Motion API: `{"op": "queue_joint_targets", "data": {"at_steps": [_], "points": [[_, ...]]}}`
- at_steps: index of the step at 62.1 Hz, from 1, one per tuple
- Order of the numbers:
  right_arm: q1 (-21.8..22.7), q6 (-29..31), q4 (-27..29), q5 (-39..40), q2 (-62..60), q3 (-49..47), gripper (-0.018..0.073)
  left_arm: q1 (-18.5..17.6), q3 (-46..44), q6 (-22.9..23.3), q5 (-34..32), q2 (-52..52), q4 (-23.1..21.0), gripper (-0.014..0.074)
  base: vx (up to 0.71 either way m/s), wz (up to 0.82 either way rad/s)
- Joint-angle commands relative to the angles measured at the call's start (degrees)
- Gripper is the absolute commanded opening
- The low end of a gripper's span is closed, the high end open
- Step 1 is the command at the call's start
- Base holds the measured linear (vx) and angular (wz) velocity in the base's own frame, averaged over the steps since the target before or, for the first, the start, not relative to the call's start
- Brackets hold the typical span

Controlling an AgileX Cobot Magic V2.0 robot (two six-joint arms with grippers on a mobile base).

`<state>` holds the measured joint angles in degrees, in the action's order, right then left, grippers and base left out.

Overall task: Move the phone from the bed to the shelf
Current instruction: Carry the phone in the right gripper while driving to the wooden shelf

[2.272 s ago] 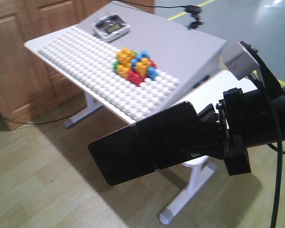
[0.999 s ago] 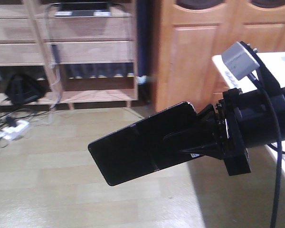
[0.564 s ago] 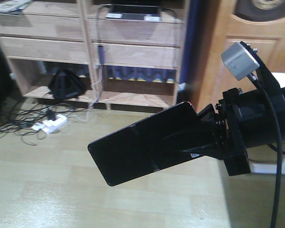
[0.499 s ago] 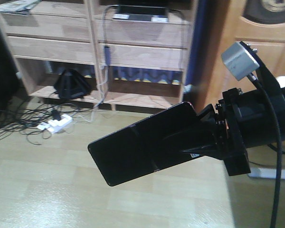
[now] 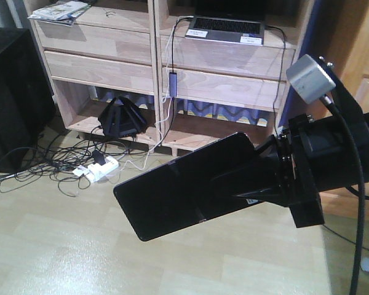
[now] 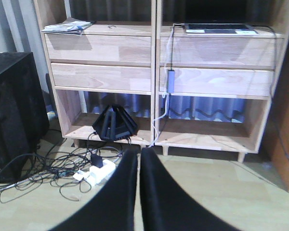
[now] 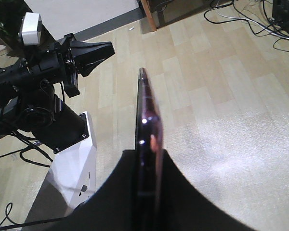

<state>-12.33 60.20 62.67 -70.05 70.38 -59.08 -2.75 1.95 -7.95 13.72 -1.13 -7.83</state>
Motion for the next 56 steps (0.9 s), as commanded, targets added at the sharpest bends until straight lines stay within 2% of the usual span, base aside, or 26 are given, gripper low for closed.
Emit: {"op": "queue_joint_targets", "data": {"at_steps": [1, 56], "points": [[0.13, 0.41, 5.35, -3.91, -1.45, -1.51, -0.0001, -0.23, 0.16, 0.22, -4.22, -0.27, -0.49, 0.0001, 0.28, 0.06], [0.13, 0.41, 5.35, -3.91, -1.45, -1.51, -0.0001, -0.23, 0.16, 0.22, -4.22, -0.27, -0.49, 0.0001, 0.32, 0.00]]}}
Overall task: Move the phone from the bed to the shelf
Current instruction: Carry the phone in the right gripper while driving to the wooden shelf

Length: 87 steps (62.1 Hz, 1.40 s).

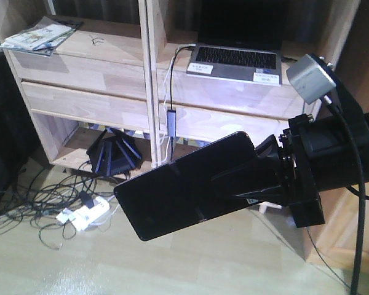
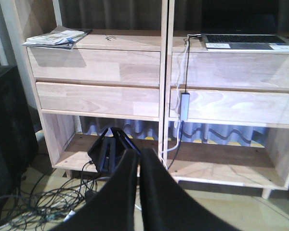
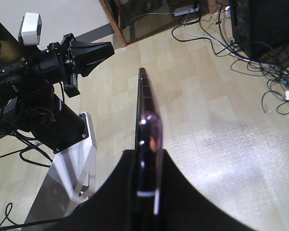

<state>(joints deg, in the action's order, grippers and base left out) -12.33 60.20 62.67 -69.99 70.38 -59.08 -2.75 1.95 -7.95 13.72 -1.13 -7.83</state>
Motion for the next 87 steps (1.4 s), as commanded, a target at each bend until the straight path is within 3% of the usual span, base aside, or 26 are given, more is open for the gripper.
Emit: {"op": "queue_joint_targets", "data": {"at_steps": [1, 47, 87], "points": [[0.13, 0.41, 5.35, -3.96, -1.45, -1.51, -0.0001, -0.23, 0.16, 0.22, -4.22, -0.27, -0.49, 0.0001, 0.36, 0.03], [0.13, 0.41, 5.36, -3.94, -1.45, -1.51, -0.0001, -0.23, 0.16, 0.22, -4.22, -0.27, -0.49, 0.0001, 0.36, 0.00], [0.13, 0.41, 5.36, -3.94, -1.45, -1.51, -0.0001, -0.23, 0.16, 0.22, -4.22, -0.27, -0.49, 0.0001, 0.28, -0.27]]}}
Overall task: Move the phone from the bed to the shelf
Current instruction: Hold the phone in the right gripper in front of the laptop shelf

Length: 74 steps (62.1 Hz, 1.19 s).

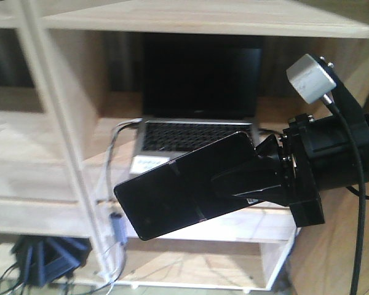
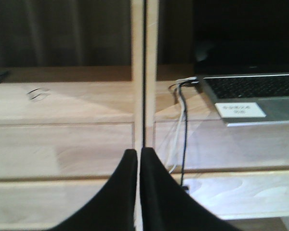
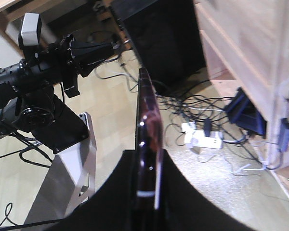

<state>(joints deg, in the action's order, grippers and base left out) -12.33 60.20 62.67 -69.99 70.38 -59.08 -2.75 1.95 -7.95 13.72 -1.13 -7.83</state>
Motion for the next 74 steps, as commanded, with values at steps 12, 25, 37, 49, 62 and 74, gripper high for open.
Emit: {"op": "queue_joint_targets", "data": {"at_steps": [12, 25, 37, 49, 62, 74], "points": [[0.13, 0.41, 5.36, -3.94, -1.45, -1.51, -0.0001, -0.23, 0.16, 0.22, -4.22, -0.27, -0.49, 0.0001, 0.19, -0.28], [0.13, 0.41, 5.36, -3.94, -1.45, -1.51, -0.0001, -0.23, 0.16, 0.22, -4.22, -0.27, -0.49, 0.0001, 0.15, -0.17], [0.13, 0.41, 5.36, -3.94, -1.45, -1.51, -0.0001, -0.23, 0.16, 0.22, -4.22, -0.27, -0.49, 0.0001, 0.13, -0.08], [0.13, 0.41, 5.36, -3.94, -1.45, -1.51, -0.0001, -0.23, 0.16, 0.22, -4.22, -0.27, -0.49, 0.0001, 0.11, -0.03], [0.13, 0.41, 5.36, -3.94, -1.45, -1.51, -0.0001, -0.23, 0.16, 0.22, -4.22, -0.27, -0.49, 0.0001, 0.09, 0.00], [0.13, 0.41, 5.36, -3.94, -1.45, -1.51, -0.0001, -0.23, 0.16, 0.22, -4.22, -0.27, -0.49, 0.0001, 0.08, 0.02]]}}
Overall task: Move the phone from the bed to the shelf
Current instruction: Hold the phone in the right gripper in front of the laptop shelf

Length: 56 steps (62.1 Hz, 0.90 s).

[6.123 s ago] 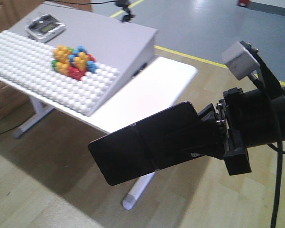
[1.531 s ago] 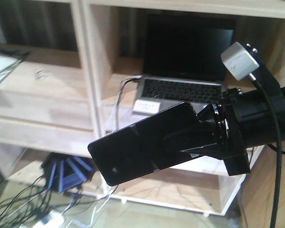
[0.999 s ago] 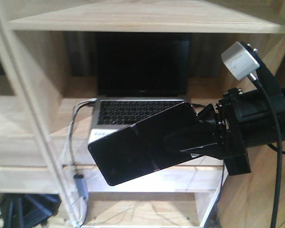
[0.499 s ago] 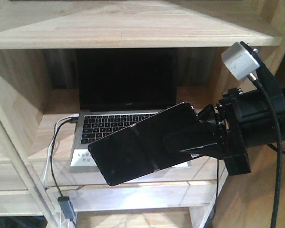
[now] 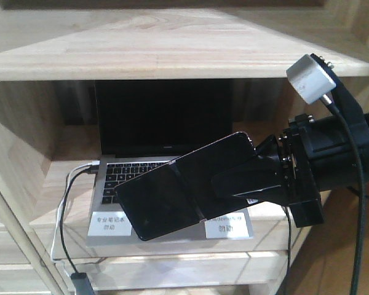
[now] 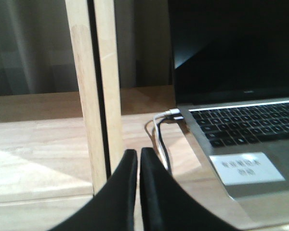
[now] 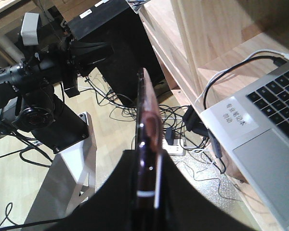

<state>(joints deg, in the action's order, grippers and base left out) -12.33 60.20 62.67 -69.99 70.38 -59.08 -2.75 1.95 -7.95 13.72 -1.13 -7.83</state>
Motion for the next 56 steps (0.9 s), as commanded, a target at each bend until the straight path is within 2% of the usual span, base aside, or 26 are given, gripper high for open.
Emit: {"op": "queue_joint_targets", "data": {"at_steps": [1, 56], "points": [[0.13, 0.41, 5.36, -3.94, -1.45, -1.51, -0.0001, -0.23, 0.16, 0.22, -4.22, -0.27, -0.49, 0.0001, 0.08, 0.03], [0.13, 0.41, 5.36, -3.34, -1.45, -1.51, -0.0001, -0.23, 0.16, 0.22, -4.22, -0.27, -0.49, 0.0001, 0.02, 0.01]]}}
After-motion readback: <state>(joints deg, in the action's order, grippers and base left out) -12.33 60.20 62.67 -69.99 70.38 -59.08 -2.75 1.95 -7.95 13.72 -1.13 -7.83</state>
